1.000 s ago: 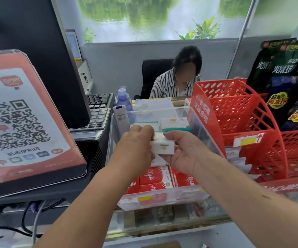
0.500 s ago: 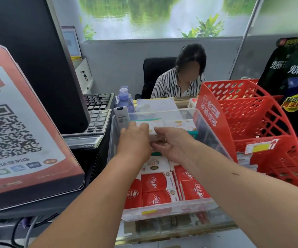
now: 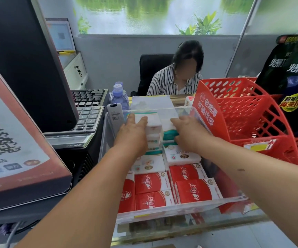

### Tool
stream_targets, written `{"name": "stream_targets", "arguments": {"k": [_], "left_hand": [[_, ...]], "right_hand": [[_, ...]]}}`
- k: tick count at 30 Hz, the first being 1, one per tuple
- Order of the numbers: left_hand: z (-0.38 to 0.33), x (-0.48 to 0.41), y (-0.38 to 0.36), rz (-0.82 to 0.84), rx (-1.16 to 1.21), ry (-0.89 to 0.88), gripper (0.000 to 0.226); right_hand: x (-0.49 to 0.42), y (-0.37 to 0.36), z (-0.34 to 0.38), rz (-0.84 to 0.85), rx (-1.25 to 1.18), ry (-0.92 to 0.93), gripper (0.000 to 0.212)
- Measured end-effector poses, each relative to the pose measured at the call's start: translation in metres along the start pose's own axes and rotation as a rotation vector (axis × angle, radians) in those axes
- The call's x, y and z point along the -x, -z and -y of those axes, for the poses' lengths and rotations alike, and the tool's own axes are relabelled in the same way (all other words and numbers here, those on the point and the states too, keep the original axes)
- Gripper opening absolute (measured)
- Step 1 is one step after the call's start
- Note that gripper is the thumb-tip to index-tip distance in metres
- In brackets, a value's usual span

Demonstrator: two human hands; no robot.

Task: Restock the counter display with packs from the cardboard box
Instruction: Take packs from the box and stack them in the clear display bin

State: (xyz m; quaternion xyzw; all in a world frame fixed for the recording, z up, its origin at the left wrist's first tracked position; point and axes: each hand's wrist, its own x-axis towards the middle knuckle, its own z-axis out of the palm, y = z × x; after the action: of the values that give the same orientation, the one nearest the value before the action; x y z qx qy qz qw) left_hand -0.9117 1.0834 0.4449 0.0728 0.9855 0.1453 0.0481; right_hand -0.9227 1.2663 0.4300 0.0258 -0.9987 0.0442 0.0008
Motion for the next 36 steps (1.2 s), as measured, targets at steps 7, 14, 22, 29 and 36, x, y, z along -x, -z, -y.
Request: {"name": "stream_targets", "arguments": {"k": [7, 14, 22, 29, 36], "left_hand": [[0.004, 0.015, 0.009, -0.095, -0.046, -0.009, 0.078], [-0.012, 0.038, 0.011, -0.211, 0.013, -0.119, 0.043], [-0.029, 0.053, 0.007, 0.201, 0.260, -0.138, 0.052], [-0.035, 0.064, 0.000, 0.219, 0.468, -0.096, 0.089], [-0.028, 0.051, -0.003, 0.161, 0.992, 0.200, 0.014]], "right_hand": [[-0.016, 0.001, 0.004, 0.168, 0.076, 0.049, 0.082], [-0.007, 0.017, 0.012, 0.299, 0.071, -0.001, 0.052], [0.043, 0.039, 0.023, 0.177, -0.005, -0.108, 0.098], [0.068, 0.035, 0.019, 0.343, -1.103, -0.525, 0.046], [0.087, 0.031, 0.013, 0.224, -0.542, -0.325, 0.048]]}}
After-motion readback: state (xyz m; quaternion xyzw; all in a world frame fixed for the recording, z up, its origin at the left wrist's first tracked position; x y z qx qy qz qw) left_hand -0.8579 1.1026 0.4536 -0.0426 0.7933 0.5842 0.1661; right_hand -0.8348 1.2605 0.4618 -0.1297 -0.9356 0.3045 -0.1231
